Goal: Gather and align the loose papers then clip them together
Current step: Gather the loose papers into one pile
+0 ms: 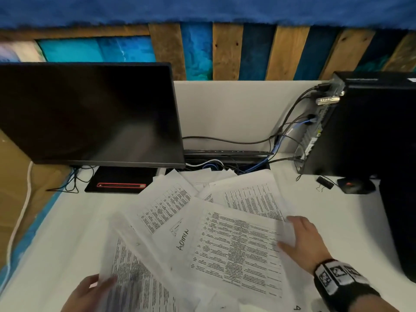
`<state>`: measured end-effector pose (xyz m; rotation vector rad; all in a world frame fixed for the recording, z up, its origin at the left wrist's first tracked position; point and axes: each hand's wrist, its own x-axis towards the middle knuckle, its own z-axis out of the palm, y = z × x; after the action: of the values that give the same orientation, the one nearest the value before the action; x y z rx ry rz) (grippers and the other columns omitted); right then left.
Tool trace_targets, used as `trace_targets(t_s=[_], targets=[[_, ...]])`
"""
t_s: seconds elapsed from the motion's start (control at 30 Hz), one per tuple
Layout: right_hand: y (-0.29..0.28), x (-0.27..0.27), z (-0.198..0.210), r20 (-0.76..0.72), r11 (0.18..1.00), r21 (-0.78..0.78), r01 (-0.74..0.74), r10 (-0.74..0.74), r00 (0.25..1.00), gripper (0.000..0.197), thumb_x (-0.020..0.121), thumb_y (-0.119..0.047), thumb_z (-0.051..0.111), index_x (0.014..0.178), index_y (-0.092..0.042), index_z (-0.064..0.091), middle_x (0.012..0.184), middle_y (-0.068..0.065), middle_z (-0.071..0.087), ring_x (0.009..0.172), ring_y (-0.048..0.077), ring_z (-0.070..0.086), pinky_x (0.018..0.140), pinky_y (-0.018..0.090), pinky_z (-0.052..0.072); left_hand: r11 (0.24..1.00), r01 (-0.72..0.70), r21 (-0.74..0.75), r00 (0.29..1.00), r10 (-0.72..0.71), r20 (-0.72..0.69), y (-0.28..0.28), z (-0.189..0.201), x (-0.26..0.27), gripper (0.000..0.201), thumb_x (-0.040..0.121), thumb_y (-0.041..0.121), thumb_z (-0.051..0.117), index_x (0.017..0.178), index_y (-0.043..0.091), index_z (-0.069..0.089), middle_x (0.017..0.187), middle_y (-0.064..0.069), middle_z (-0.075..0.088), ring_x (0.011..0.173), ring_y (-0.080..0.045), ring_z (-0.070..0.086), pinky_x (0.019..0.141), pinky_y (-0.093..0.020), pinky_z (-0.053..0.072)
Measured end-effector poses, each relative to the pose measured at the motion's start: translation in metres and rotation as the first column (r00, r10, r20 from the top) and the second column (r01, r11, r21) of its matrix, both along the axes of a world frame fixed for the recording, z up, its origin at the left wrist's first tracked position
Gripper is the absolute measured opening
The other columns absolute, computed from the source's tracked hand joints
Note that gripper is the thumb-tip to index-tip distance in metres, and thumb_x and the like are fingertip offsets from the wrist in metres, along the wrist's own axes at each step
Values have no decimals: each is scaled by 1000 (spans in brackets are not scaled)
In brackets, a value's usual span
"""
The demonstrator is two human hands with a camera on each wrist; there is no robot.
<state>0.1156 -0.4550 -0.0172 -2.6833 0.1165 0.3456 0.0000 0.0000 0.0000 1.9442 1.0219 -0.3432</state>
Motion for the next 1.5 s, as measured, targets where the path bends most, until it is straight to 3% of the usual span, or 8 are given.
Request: trace_targets(t_s=[0.2, 0.4, 0.6, 0.73, 0.9, 1.03, 1.17, 1.5], targets=[[56, 39, -7, -216, 977, -16, -213, 204, 955, 100, 65, -52, 74, 145, -24, 21, 148, 2, 33, 132, 23, 40, 110, 43, 34, 1000, 22, -8, 998, -21, 59, -40, -18, 35, 28, 79, 22, 74, 94, 4, 59, 92, -17, 67, 81, -27, 60, 71, -34, 44], [61, 47, -12, -247, 901, -286, -325, 259, 934, 93, 54, -66, 70, 130, -24, 37, 135, 1, 45, 126, 25, 40, 106, 48, 32, 977, 180, 117, 984, -179, -17, -53, -33, 45, 25, 75, 26, 74, 79, 5, 61, 79, -12, 66, 76, -29, 60, 63, -32, 43], [59, 55, -9, -267, 915, -203, -348, 290, 919, 116, 48, -58, 80, 143, -29, 20, 144, 1, 34, 131, 26, 37, 107, 50, 34, 961, 216, 172, 976, -210, -52, -54, -33, 50, 17, 80, 13, 66, 70, 10, 52, 69, -7, 57, 66, -24, 52, 57, -30, 37], [62, 60, -6, -386, 915, -218, -340, 239, 891, 94, 51, -54, 83, 126, -24, 35, 124, -5, 59, 115, 22, 57, 102, 50, 36, 959, 222, 176, 975, -213, -67, -53, -35, 53, 16, 79, 10, 66, 70, 8, 53, 71, -10, 58, 68, -26, 53, 62, -31, 39], [61, 55, -9, -370, 906, -207, -370, 277, 887, 47, 70, -44, 74, 109, -20, 62, 112, -3, 62, 105, 17, 60, 92, 36, 50, 955, 224, 195, 974, -216, -66, -56, -32, 51, 16, 79, 9, 66, 72, 10, 52, 71, -8, 56, 71, -26, 53, 56, -30, 35], [40, 50, -7, -332, 973, 8, -232, 221, 917, 25, 73, -26, 69, 95, -14, 69, 98, 4, 67, 92, 19, 67, 74, 25, 54, 952, 246, 180, 969, -237, -71, -55, -29, 48, 16, 80, 10, 66, 73, 12, 52, 77, -11, 60, 76, -27, 55, 61, -30, 36], [-4, 54, -5, -253, 993, -102, 60, -84, 964, 55, 61, -42, 72, 108, -15, 64, 115, 8, 59, 103, 27, 60, 91, 39, 53, 965, 206, 162, 978, -199, -58, -51, -25, 49, 12, 79, 6, 66, 81, 11, 55, 82, -13, 62, 81, -28, 56, 68, -30, 38], [24, 38, -13, -312, 965, 203, 164, -95, 945, 62, 77, -22, 73, 127, -8, 39, 126, 12, 58, 105, 27, 57, 88, 31, 44, 925, 316, 211, 945, -326, 12, -95, -24, 69, 27, 87, 3, 46, 66, 20, 45, 73, -2, 57, 81, -24, 55, 70, -28, 38]])
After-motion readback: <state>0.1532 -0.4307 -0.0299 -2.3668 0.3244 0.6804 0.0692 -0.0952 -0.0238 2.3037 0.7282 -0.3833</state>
